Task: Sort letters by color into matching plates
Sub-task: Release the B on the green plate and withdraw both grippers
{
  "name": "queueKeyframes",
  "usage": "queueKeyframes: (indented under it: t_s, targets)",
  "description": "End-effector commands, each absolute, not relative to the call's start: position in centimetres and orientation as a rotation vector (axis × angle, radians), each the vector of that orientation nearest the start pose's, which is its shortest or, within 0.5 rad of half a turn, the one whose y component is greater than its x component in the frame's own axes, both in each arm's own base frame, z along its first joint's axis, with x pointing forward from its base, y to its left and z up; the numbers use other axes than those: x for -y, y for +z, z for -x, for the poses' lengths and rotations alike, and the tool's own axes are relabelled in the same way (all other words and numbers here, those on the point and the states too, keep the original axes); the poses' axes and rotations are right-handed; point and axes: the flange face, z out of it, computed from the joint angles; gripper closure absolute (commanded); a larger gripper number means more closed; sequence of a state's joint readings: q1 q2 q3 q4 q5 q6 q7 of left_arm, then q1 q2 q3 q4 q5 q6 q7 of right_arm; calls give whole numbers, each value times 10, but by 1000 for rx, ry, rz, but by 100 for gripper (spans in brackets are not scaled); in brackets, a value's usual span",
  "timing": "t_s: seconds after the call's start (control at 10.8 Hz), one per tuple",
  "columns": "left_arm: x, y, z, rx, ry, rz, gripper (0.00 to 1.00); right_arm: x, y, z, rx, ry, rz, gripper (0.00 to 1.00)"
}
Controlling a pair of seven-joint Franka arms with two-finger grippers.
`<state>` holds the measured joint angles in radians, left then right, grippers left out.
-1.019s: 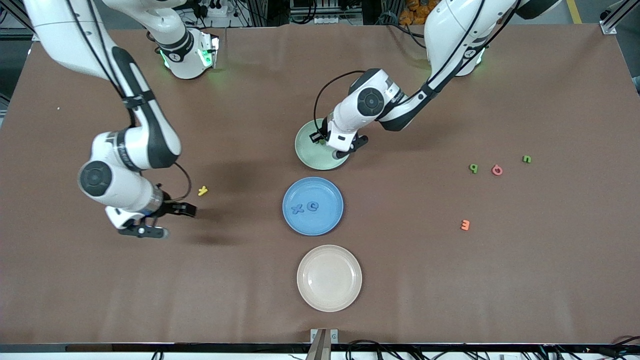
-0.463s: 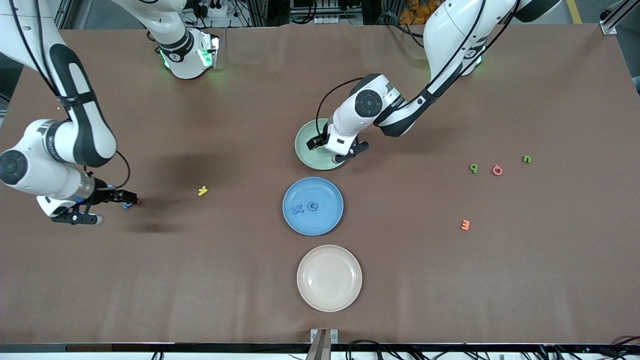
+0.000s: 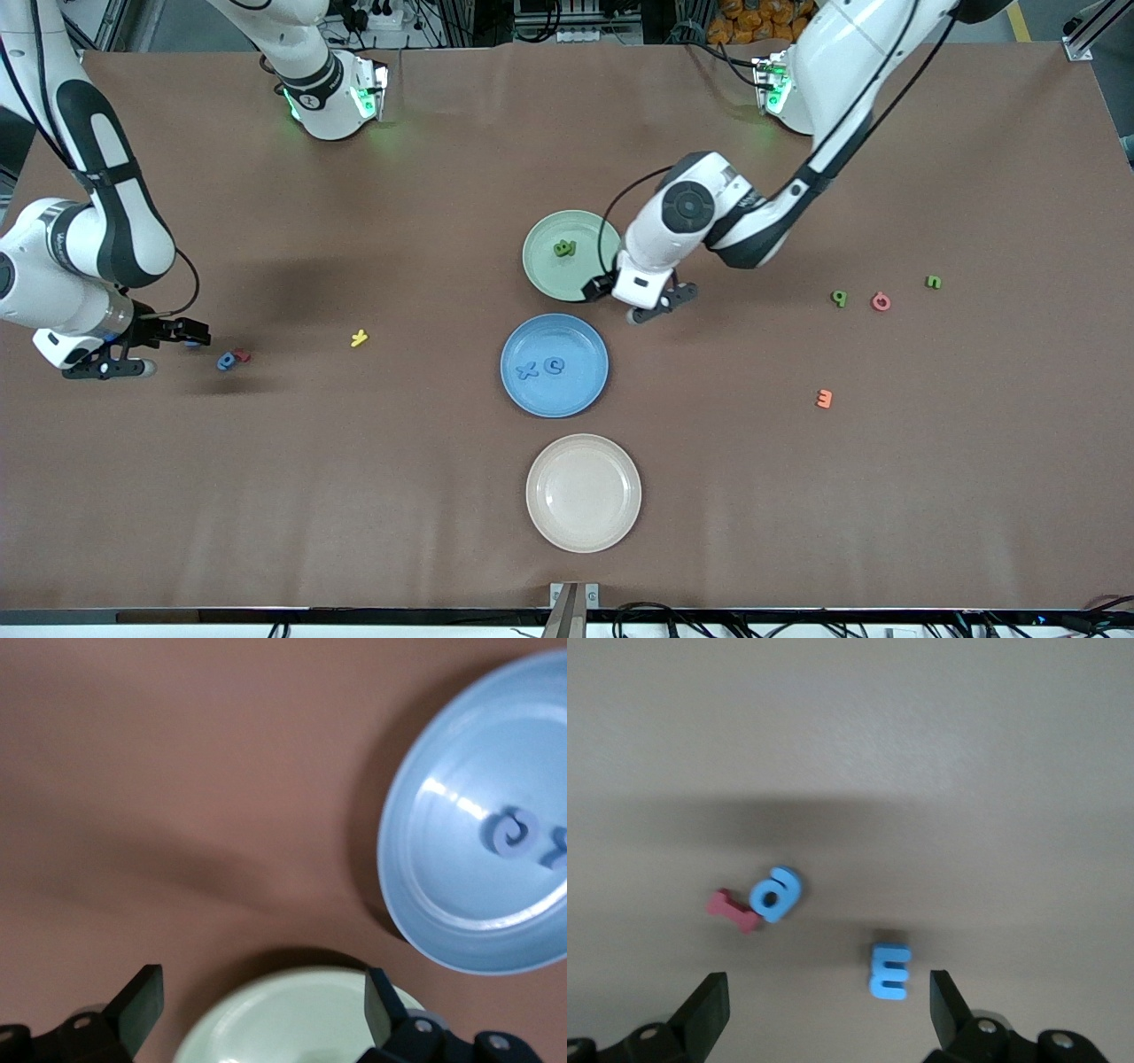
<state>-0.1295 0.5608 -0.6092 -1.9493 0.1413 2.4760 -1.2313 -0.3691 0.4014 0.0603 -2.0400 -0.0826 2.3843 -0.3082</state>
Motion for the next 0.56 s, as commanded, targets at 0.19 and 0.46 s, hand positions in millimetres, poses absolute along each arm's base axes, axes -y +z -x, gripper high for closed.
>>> queueKeyframes:
  t_s: [0.19, 0.46]
  targets:
    - [278, 313, -543, 258, 149, 3165, 0, 208, 220, -541, 202, 19, 3162, 0]
    - [210, 332, -555, 105, 169, 3128, 0, 211, 196, -527, 180, -27, 3166, 0]
